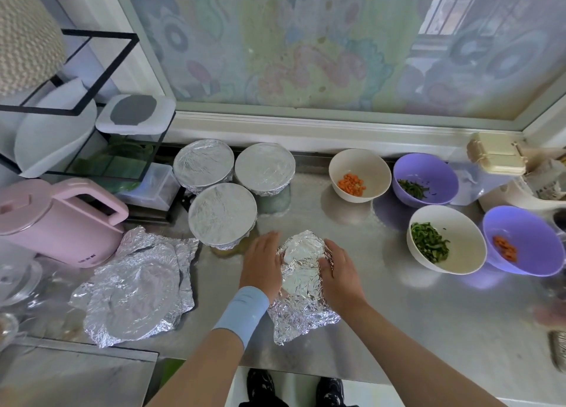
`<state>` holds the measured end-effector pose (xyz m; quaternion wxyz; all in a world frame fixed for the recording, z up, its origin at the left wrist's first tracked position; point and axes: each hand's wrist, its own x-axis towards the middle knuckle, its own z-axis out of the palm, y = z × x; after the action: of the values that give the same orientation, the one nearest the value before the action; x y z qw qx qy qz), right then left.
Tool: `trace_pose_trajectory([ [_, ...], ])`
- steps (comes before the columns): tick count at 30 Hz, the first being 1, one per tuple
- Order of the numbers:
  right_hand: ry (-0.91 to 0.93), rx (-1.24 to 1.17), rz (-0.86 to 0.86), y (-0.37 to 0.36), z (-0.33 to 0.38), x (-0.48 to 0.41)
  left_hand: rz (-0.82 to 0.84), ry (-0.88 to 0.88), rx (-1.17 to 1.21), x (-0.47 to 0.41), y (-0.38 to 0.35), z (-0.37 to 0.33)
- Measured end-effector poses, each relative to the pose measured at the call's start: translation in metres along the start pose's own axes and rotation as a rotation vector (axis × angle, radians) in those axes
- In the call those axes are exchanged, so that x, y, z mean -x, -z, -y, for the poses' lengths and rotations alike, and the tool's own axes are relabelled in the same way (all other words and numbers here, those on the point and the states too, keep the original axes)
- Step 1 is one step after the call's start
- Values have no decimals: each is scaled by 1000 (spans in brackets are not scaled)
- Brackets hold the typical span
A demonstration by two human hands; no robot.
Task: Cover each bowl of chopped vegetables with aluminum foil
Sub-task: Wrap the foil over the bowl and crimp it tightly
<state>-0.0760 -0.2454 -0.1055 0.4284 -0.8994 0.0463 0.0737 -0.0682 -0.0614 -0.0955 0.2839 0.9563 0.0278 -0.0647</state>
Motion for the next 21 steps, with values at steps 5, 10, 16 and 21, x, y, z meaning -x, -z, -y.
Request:
trace_pose_trajectory([
  [5, -186, -220, -14, 2, 6, 0, 57, -145, 78, -8, -7, -16],
  [10, -228, -292, -19, -3, -1, -4, -34, -122, 101, -9, -15, -13],
  [16, -181, -130, 35, 3, 4, -4, -7, -11, 120, -11, -11, -20],
  [21, 120, 311, 22, 9, 10, -11, -12, -256, -94, -24, -2, -22],
])
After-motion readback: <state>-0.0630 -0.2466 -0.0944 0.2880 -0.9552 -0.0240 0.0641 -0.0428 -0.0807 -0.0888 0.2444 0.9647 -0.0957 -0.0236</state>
